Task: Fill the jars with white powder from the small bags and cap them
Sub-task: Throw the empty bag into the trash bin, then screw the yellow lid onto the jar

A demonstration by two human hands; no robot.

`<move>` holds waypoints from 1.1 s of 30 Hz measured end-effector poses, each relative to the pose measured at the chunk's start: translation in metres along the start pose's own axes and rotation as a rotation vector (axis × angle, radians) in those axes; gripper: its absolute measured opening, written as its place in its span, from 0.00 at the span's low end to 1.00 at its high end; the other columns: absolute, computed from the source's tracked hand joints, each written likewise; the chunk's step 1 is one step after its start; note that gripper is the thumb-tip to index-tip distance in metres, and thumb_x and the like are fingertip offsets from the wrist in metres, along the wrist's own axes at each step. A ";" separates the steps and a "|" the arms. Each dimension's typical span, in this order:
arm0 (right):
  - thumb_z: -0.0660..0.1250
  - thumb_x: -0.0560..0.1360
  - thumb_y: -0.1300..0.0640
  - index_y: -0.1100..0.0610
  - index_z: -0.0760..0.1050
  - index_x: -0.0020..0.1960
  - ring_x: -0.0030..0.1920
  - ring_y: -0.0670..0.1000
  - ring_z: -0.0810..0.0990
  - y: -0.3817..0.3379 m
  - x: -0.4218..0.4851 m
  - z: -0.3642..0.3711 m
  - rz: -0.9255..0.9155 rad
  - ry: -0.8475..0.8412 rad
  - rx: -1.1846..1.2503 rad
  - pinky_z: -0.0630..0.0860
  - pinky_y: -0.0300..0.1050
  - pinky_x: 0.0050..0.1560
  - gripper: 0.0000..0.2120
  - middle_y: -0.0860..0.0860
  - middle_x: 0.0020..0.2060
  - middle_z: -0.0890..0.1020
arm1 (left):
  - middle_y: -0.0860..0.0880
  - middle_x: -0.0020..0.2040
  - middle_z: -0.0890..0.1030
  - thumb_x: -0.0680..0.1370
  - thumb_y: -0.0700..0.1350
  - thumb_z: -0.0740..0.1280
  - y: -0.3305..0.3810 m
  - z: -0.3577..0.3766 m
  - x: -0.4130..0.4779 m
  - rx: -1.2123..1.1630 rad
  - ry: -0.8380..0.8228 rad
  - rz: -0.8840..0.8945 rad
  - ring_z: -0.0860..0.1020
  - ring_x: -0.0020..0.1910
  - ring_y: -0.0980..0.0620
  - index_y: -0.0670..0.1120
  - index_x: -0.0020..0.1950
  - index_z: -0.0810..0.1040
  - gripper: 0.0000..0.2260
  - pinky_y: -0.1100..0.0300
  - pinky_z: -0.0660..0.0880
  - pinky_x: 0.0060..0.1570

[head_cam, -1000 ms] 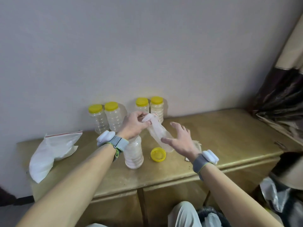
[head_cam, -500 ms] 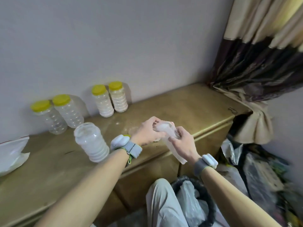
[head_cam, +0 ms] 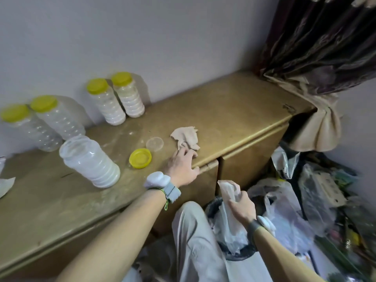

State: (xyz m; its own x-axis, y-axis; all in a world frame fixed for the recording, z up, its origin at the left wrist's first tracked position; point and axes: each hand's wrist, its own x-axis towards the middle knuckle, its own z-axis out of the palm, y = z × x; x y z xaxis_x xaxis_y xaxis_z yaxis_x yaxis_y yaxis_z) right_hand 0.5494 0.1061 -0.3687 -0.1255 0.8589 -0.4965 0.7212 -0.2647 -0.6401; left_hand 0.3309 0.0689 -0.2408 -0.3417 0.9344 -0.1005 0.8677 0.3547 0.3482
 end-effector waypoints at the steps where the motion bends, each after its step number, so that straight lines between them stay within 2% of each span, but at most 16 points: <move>1: 0.66 0.73 0.53 0.55 0.69 0.55 0.50 0.59 0.78 0.005 0.003 0.006 0.024 -0.017 -0.022 0.74 0.48 0.52 0.13 0.55 0.50 0.79 | 0.51 0.65 0.71 0.77 0.53 0.67 -0.001 0.002 0.000 0.012 0.030 0.009 0.69 0.66 0.47 0.53 0.65 0.73 0.17 0.51 0.69 0.62; 6: 0.67 0.74 0.50 0.57 0.67 0.56 0.57 0.62 0.79 0.026 0.015 0.034 0.106 -0.053 -0.062 0.75 0.50 0.57 0.16 0.59 0.55 0.80 | 0.52 0.63 0.70 0.76 0.51 0.67 -0.002 0.007 -0.002 0.037 0.088 0.019 0.69 0.63 0.46 0.54 0.64 0.72 0.17 0.50 0.69 0.60; 8: 0.69 0.71 0.45 0.58 0.67 0.60 0.61 0.62 0.77 0.033 0.022 0.043 0.117 -0.054 -0.082 0.74 0.53 0.61 0.25 0.59 0.59 0.78 | 0.52 0.64 0.69 0.76 0.51 0.67 -0.002 0.007 -0.003 0.049 0.099 0.029 0.69 0.62 0.46 0.54 0.65 0.71 0.17 0.51 0.68 0.59; 10: 0.73 0.66 0.41 0.59 0.66 0.67 0.66 0.62 0.73 0.039 0.028 0.052 0.129 -0.066 -0.133 0.70 0.54 0.65 0.37 0.59 0.64 0.75 | 0.52 0.65 0.69 0.77 0.51 0.67 -0.003 0.008 -0.003 0.059 0.104 0.037 0.68 0.62 0.47 0.55 0.66 0.71 0.18 0.52 0.67 0.59; 12: 0.74 0.66 0.39 0.59 0.63 0.72 0.68 0.62 0.70 0.040 0.030 0.057 0.151 -0.074 -0.159 0.68 0.54 0.68 0.43 0.60 0.68 0.72 | 0.52 0.65 0.69 0.77 0.51 0.67 -0.004 0.008 -0.002 0.063 0.105 0.035 0.68 0.62 0.47 0.55 0.66 0.71 0.18 0.51 0.67 0.59; 15: 0.70 0.71 0.39 0.59 0.65 0.70 0.68 0.64 0.70 0.037 0.030 0.059 0.148 -0.036 -0.142 0.68 0.56 0.68 0.37 0.61 0.67 0.72 | 0.52 0.66 0.69 0.77 0.51 0.67 -0.003 0.008 -0.003 0.069 0.107 0.031 0.68 0.63 0.46 0.55 0.66 0.70 0.18 0.51 0.66 0.59; 19: 0.65 0.74 0.50 0.58 0.70 0.64 0.63 0.63 0.74 0.022 0.031 0.050 0.053 0.034 -0.088 0.70 0.52 0.64 0.22 0.60 0.62 0.76 | 0.53 0.66 0.68 0.77 0.51 0.67 -0.002 0.007 -0.005 0.067 0.091 0.035 0.68 0.64 0.47 0.55 0.68 0.70 0.19 0.52 0.66 0.59; 23: 0.65 0.73 0.54 0.55 0.73 0.56 0.55 0.58 0.76 -0.007 0.027 0.031 -0.142 0.120 0.000 0.70 0.46 0.51 0.13 0.54 0.52 0.78 | 0.53 0.66 0.70 0.78 0.51 0.66 -0.001 0.001 -0.005 0.028 0.056 0.048 0.68 0.64 0.48 0.54 0.67 0.72 0.18 0.52 0.67 0.60; 26: 0.66 0.73 0.57 0.53 0.73 0.46 0.46 0.53 0.76 -0.050 0.011 0.015 -0.377 0.235 0.086 0.67 0.44 0.45 0.03 0.47 0.41 0.76 | 0.52 0.63 0.73 0.78 0.49 0.66 -0.004 -0.012 -0.009 -0.036 0.053 0.078 0.71 0.63 0.49 0.52 0.65 0.73 0.15 0.55 0.70 0.60; 29: 0.69 0.72 0.58 0.52 0.73 0.41 0.39 0.50 0.74 -0.087 -0.003 0.006 -0.619 0.348 0.106 0.70 0.44 0.43 0.06 0.43 0.34 0.73 | 0.51 0.63 0.74 0.78 0.47 0.66 -0.008 -0.025 -0.012 -0.058 0.052 0.076 0.73 0.63 0.49 0.52 0.64 0.75 0.14 0.57 0.70 0.57; 33: 0.68 0.73 0.54 0.51 0.71 0.42 0.39 0.48 0.71 -0.157 -0.022 0.003 -0.894 0.333 0.051 0.65 0.42 0.40 0.06 0.42 0.33 0.70 | 0.50 0.60 0.75 0.78 0.48 0.65 -0.026 -0.067 -0.017 -0.019 0.165 0.054 0.74 0.60 0.45 0.52 0.62 0.76 0.12 0.53 0.72 0.55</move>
State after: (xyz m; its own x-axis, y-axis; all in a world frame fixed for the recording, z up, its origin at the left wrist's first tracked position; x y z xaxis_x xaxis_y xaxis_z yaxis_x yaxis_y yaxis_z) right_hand 0.4370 0.1273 -0.2584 -0.4096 0.8312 0.3760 0.4210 0.5379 -0.7303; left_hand 0.2898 0.0411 -0.1863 -0.3508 0.9336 0.0728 0.8801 0.3021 0.3664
